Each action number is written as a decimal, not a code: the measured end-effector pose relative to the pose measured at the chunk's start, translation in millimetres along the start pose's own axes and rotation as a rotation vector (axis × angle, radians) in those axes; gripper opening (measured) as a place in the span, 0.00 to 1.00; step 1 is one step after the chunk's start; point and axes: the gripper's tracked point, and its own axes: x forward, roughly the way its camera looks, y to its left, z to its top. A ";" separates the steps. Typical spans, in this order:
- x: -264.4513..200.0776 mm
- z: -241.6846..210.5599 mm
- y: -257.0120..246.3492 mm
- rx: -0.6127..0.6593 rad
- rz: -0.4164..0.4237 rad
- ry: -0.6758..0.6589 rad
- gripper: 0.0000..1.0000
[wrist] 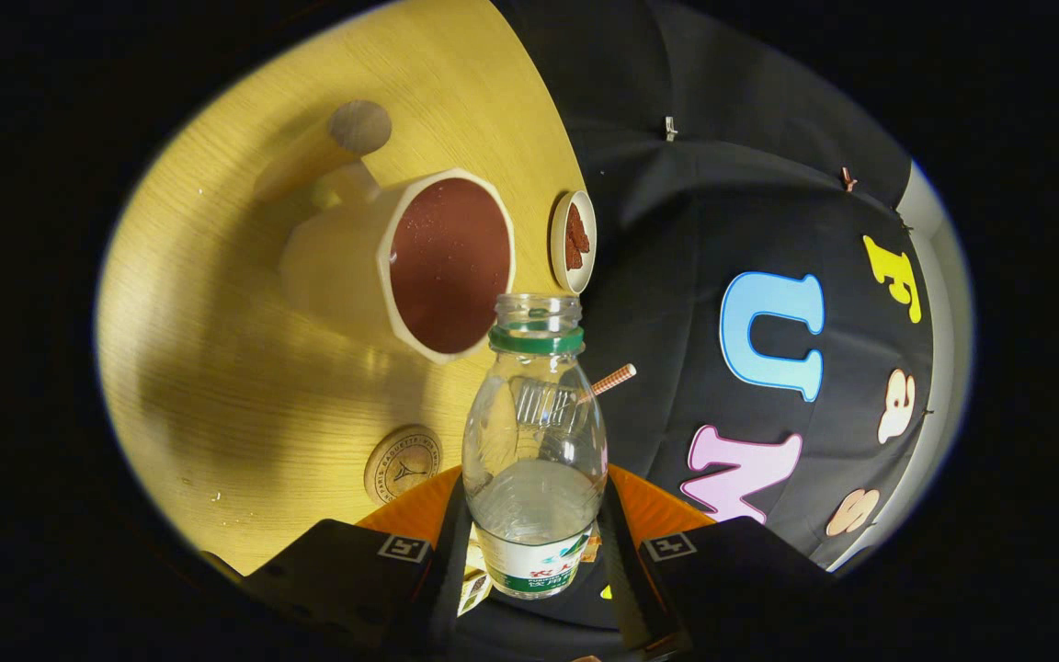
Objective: Take the bottle from table, then pour the juice into the cup, finally place the bottle on the coaster
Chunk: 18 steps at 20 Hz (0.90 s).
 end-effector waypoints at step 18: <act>8.8 2.9 -7.1 -0.111 -0.001 -0.007 0.69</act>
